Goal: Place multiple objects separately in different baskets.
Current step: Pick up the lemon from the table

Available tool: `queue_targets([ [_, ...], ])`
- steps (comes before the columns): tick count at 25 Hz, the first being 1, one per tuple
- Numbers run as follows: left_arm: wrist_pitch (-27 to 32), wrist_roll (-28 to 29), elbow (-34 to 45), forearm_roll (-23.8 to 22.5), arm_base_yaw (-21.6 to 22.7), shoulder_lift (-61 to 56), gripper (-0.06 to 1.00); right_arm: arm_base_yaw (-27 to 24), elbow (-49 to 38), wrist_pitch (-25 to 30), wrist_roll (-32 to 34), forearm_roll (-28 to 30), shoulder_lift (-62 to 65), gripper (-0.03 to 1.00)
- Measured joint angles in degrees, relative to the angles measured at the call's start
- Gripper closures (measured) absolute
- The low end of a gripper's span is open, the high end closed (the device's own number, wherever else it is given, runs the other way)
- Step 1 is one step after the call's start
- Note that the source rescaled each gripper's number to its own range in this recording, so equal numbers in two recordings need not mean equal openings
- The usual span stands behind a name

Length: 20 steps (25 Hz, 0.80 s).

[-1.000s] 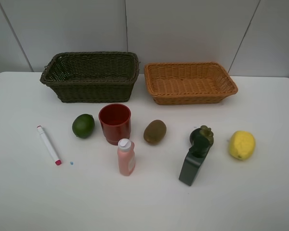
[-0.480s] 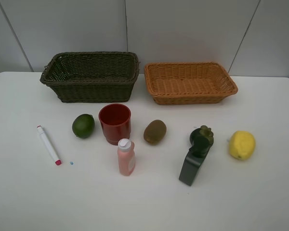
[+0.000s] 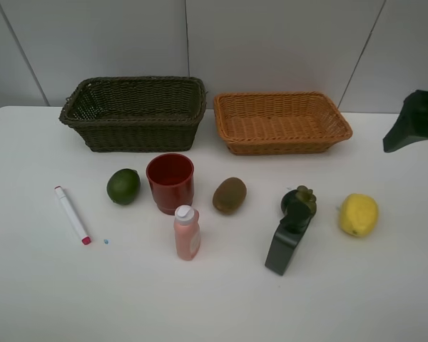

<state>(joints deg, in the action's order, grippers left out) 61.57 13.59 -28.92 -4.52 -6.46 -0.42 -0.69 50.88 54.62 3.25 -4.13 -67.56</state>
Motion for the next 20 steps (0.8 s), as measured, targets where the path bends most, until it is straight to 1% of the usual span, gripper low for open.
queue_targets([
  [5, 0.0, 0.0, 0.0, 0.0, 0.0, 0.0, -0.06, 0.0, 0.1, -1.5, 0.0, 0.0, -7.6, -0.02],
  [12, 0.0, 0.0, 0.0, 0.0, 0.0, 0.0, -0.06, 0.0, 0.1, -1.9, 0.0, 0.0, -16.4, -0.02],
  [16, 0.0, 0.0, 0.0, 0.0, 0.0, 0.0, -0.06, 0.0, 0.1, -4.8, 0.0, 0.0, -21.3, -0.02],
  [20, -0.1, 0.0, 0.0, 0.0, 0.0, 0.0, -0.06, 0.0, 0.1, -6.6, 0.0, 0.0, -25.7, -0.02],
])
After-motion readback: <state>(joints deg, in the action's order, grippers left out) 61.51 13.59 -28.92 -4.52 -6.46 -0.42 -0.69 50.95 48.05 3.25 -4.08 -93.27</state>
